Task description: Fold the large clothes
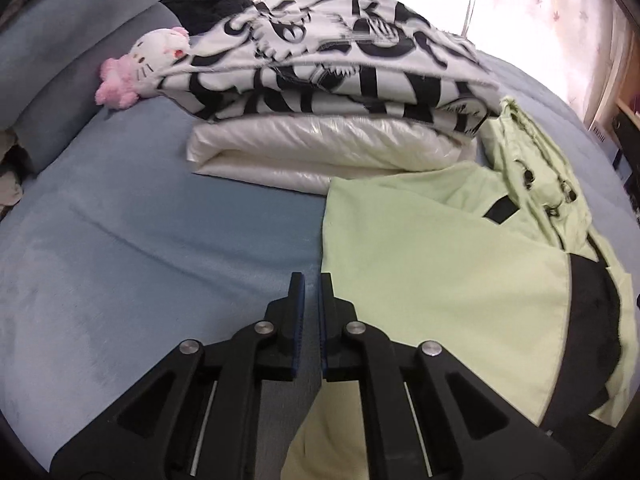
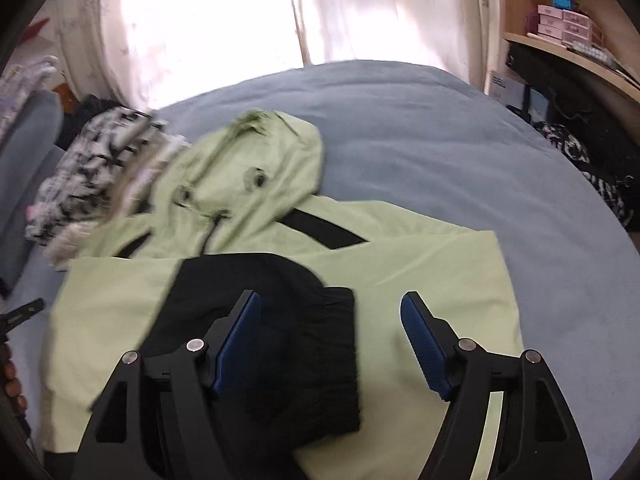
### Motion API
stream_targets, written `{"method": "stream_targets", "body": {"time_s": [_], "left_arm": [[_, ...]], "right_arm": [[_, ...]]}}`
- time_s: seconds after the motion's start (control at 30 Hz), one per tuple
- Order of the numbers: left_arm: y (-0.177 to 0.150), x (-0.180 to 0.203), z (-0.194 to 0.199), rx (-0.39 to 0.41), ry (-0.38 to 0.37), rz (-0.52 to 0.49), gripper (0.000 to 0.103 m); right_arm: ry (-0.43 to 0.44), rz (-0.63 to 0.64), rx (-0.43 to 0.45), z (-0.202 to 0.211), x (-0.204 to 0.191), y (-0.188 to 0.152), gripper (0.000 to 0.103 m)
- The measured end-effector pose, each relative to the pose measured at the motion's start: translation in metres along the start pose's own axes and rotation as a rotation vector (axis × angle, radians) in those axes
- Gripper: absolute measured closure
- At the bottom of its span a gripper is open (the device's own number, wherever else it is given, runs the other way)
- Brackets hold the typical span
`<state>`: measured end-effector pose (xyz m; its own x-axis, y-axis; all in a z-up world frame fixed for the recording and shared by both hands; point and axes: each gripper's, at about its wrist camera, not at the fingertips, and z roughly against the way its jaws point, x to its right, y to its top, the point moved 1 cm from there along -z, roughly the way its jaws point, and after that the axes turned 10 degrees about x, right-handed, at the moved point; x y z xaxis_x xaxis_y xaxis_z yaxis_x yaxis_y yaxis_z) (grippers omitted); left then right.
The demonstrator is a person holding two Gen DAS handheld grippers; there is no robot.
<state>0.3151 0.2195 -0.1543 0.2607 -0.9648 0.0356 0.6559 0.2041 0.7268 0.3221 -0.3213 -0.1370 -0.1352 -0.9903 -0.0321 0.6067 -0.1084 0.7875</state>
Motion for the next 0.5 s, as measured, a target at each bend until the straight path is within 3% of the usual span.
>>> {"method": "stream_targets", "body": {"time_s": [0.1, 0.2, 0.33, 0.4, 0.5], "left_arm": [[-0.008, 0.017, 0.019, -0.008, -0.084, -0.014, 0.101], [-0.026, 0.055, 0.036, -0.024, -0.19, -0.035, 0.101], [-0.058, 0.113, 0.041, -0.056, -0.27, -0.088, 0.101], [-0.073, 0.132, 0.034, -0.073, -0.244, -0.129, 0.101], [-0.09, 0.135, 0.021, -0.087, -0.16, -0.165, 0.1]], "right_arm": [[0.078, 0.003, -0.026, 0.016, -0.024, -0.007, 0.03], [0.17, 0.01, -0.08, 0.017, -0.055, -0.021, 0.037], [0.254, 0.04, -0.145, 0.004, -0.102, -0.047, 0.043], [0.247, 0.056, -0.183, -0.009, -0.111, -0.062, 0.044], [0.166, 0.084, -0.249, -0.027, -0.103, -0.082, 0.049]]}}
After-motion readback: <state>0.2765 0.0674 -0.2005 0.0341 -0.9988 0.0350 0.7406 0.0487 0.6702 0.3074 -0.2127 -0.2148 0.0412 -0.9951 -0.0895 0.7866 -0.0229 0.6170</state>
